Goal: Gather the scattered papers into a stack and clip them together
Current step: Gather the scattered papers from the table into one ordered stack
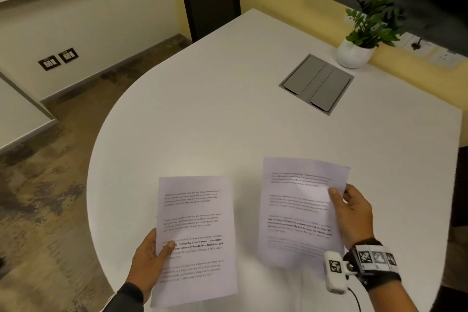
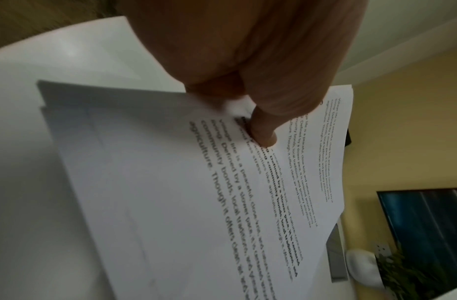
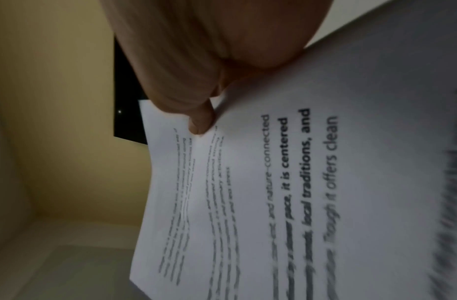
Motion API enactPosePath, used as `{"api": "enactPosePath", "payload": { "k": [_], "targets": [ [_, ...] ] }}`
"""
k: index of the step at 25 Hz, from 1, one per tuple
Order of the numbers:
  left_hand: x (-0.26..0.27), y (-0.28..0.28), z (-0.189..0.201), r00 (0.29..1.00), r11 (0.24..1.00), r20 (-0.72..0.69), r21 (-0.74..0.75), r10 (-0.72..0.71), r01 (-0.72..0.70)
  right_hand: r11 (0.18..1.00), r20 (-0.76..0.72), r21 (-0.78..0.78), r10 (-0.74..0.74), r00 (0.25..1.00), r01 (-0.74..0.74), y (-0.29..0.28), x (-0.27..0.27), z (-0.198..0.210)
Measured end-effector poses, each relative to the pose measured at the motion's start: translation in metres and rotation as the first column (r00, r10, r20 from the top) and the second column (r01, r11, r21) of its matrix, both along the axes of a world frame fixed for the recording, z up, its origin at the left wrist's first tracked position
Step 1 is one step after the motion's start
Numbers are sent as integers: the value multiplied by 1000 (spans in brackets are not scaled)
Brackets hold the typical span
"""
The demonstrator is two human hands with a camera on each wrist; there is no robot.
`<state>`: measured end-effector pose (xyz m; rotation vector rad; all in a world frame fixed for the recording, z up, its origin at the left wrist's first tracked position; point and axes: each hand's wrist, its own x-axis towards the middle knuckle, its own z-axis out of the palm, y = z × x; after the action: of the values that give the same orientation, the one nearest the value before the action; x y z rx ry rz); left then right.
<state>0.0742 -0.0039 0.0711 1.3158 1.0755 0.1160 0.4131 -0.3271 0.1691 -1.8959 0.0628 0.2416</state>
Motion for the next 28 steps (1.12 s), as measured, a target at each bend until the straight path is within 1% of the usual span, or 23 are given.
{"api": "enactPosePath", "payload": {
  "k": [2, 4, 6, 8, 11, 14, 16, 19, 21, 22, 23, 24, 26, 27, 28],
  "targets": [
    [5, -12, 5, 999, 999, 21, 24, -47, 46, 996, -22, 51, 77, 997, -76, -1, -9, 20],
    [10, -26, 14, 995, 996, 49, 22, -82, 81, 984, -51, 126, 135, 990, -128, 7, -22, 27],
    [14, -41, 23, 991, 994, 79, -4, -108, 109, 971, -79, 188, 167, 983, -150, 22, -38, 23],
    [18, -56, 33, 987, 991, 107, -26, -124, 128, 965, -84, 203, 186, 979, -166, 37, -57, 11],
    [21, -77, 46, 973, 981, 131, -16, -189, 193, 969, -46, 149, 207, 977, -198, 57, -86, -9],
    [16, -89, 55, 961, 969, 157, -59, -226, 238, 967, -2, 58, 249, 968, -249, 61, -108, -26],
    [9, -94, 58, 955, 962, 173, -84, -241, 258, 971, 0, -15, 239, 971, -239, 58, -119, -29],
    [0, -103, 62, 952, 959, 176, -91, -250, 268, 970, 24, -58, 236, 971, -234, 50, -135, -22],
    [-4, -108, 62, 951, 957, 179, -99, -252, 272, 965, 47, -115, 241, 969, -235, 40, -143, -22],
    [-6, -110, 61, 952, 957, 174, -100, -253, 273, 964, 12, -122, 238, 971, -235, 35, -147, -24],
    [-8, -112, 62, 952, 957, 169, -101, -254, 273, 966, -70, -100, 230, 971, -237, 29, -151, -25],
    [-10, -114, 64, 952, 956, 166, -101, -257, 275, 970, -175, -43, 229, 958, -240, 22, -155, -28],
    [-10, -117, 67, 948, 951, 163, -102, -273, 292, 958, -350, 139, 286, 892, -253, 10, -160, -34],
    [-9, -119, 70, 946, 948, 156, -102, -282, 300, 943, -381, 204, 325, 866, -264, 6, -163, -38],
    [-7, -121, 72, 949, 947, 136, -113, -286, 302, 934, -374, 223, 345, 861, -278, 3, -164, -42]
  ]
}}
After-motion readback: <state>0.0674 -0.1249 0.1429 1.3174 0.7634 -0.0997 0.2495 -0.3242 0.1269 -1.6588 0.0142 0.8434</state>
